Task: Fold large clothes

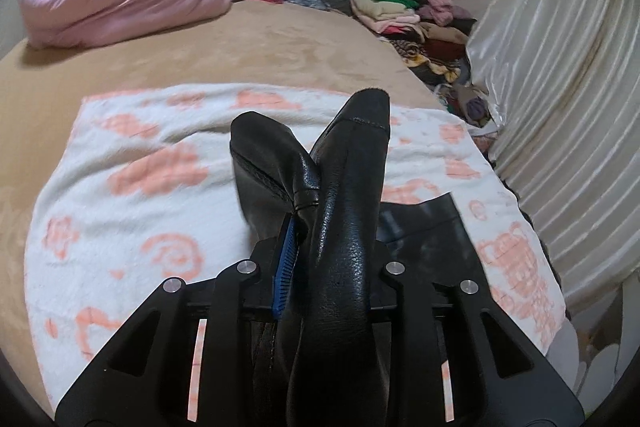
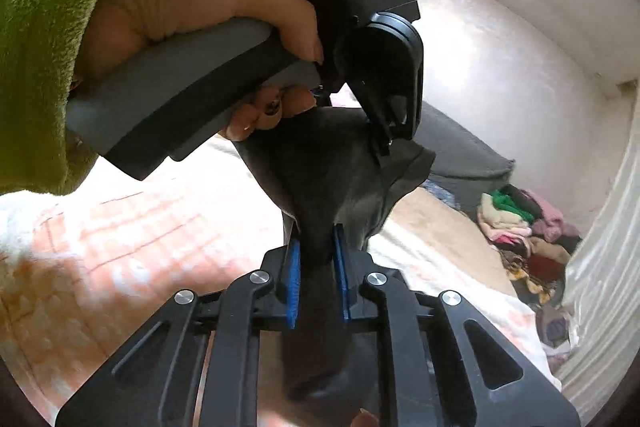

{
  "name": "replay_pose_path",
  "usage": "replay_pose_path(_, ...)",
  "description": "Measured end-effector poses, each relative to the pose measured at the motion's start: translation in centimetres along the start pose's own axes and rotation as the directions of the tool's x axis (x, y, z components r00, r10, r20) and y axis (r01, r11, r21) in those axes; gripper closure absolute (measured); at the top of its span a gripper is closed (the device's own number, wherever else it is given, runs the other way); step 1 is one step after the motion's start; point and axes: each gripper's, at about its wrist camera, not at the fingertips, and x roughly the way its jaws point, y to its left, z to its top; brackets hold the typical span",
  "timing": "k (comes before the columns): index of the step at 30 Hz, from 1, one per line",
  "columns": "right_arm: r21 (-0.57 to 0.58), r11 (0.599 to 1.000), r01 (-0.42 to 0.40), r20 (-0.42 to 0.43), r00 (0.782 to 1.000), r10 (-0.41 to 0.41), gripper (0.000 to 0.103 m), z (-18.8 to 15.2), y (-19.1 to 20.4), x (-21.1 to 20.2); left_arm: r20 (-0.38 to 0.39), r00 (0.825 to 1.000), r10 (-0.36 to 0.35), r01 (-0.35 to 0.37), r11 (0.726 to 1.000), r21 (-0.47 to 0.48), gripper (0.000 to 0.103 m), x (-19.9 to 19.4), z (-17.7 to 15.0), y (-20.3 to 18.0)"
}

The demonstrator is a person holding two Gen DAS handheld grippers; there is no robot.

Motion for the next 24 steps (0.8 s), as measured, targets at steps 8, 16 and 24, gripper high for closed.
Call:
replay_pose_path(8,0.176,0.983,0.049,-0.068,0.997,-0.037,0.091,-4.1,-6.8,-0.3,-0.073,0.996,0.047,-0.036,0.990,0.135,0.069,5.0,0.8,-9.2)
replay_pose_path(16,0.462,0.887,0.017,-0.214,0.972,0.093,0.090,-11.0,-10.5,-0.3,-0.180,0.981,-0.076,0.104,0.984,0.147,0.050,9.6,-0.6,-15.6)
replay_pose_path(24,0.705,0.708,-0.040,-0.208,0.942,0.261,0.070,-14.4,-12.2,-1.4,-0.054,0.998,-0.031,0.037,0.992,0.122,0.035,6.7,-2.7,-10.9)
